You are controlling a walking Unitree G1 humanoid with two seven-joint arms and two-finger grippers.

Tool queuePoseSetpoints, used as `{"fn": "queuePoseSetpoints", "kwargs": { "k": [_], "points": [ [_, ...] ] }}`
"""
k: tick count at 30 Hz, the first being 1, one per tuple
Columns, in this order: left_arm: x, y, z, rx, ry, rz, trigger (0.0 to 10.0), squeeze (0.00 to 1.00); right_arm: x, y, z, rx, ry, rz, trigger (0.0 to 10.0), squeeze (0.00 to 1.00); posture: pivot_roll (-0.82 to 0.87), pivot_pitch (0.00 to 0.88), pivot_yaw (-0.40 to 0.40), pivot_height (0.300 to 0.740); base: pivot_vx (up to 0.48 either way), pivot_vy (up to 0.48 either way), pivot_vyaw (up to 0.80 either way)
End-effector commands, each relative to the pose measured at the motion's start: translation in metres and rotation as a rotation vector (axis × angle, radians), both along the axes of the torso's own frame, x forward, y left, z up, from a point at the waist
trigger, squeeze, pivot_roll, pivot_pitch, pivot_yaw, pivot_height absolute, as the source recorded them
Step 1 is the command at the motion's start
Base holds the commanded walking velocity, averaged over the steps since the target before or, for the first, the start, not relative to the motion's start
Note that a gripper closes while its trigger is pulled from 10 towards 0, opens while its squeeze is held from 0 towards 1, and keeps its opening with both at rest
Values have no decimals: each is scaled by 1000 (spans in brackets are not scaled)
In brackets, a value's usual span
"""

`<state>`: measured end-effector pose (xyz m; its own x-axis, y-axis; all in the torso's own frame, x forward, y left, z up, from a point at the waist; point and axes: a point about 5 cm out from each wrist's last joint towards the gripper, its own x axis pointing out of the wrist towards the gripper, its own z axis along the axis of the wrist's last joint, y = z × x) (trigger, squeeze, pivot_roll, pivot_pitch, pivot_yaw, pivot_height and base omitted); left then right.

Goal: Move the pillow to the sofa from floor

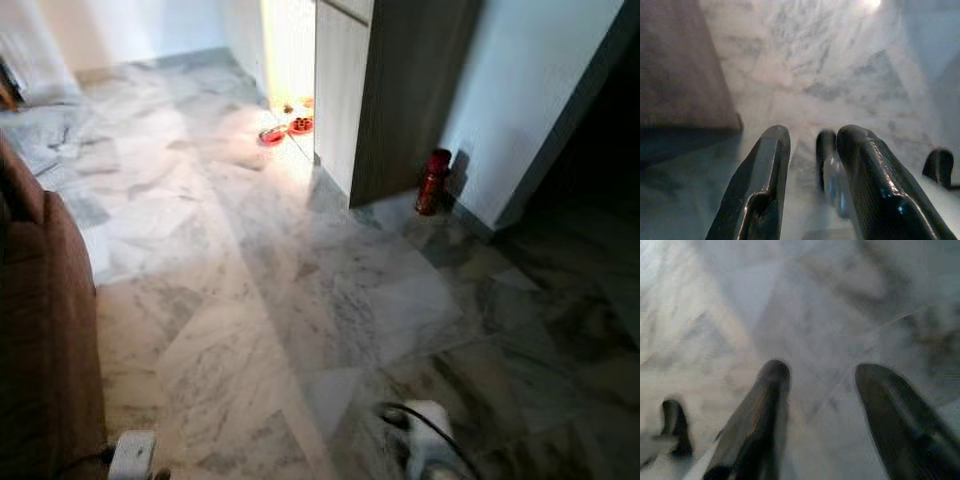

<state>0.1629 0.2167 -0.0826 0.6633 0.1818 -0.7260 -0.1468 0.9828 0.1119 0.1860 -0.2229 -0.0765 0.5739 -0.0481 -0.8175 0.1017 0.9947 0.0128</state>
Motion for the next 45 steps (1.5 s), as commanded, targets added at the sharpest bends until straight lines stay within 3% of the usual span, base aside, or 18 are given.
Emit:
{"fn": "queuePoseSetpoints", "kwargs": {
  "k": [1,8,10,15,17,22,31,45],
  "points": [
    [4,-5,1,-10,-21,8,10000,0,10,13,2,38,-30,15,10000,0,-11,0,-28,740,0,0,0],
    [7,-6,3,-9,-46,6,10000,0,12,15,4,55,-45,22,10000,0,-14,0,-29,740,0,0,0],
    [25,-8,13,-25,-130,4,10000,0,21,15,9,63,-88,6,10000,0,-9,5,-35,740,0,0,0],
    [36,-11,18,-40,-159,-2,10000,0,29,19,13,79,-126,-3,10000,0,-7,28,-35,740,0,0,0],
    [34,-12,16,-40,-141,-6,10000,0,29,19,13,78,-123,-4,10000,0,-9,30,-33,740,0,0,0],
    [10,-10,3,-20,-22,-17,10000,0,22,22,8,76,-92,7,10000,0,-8,42,-30,740,0,0,0],
    [-16,-2,-8,-17,54,14,10000,0,15,26,4,67,-74,43,10000,0,8,55,-31,740,0,0,149],
    [-15,0,-6,-5,41,20,10000,0,14,30,3,80,-66,50,10000,0,9,57,-29,740,0,0,800]
  ]
}}
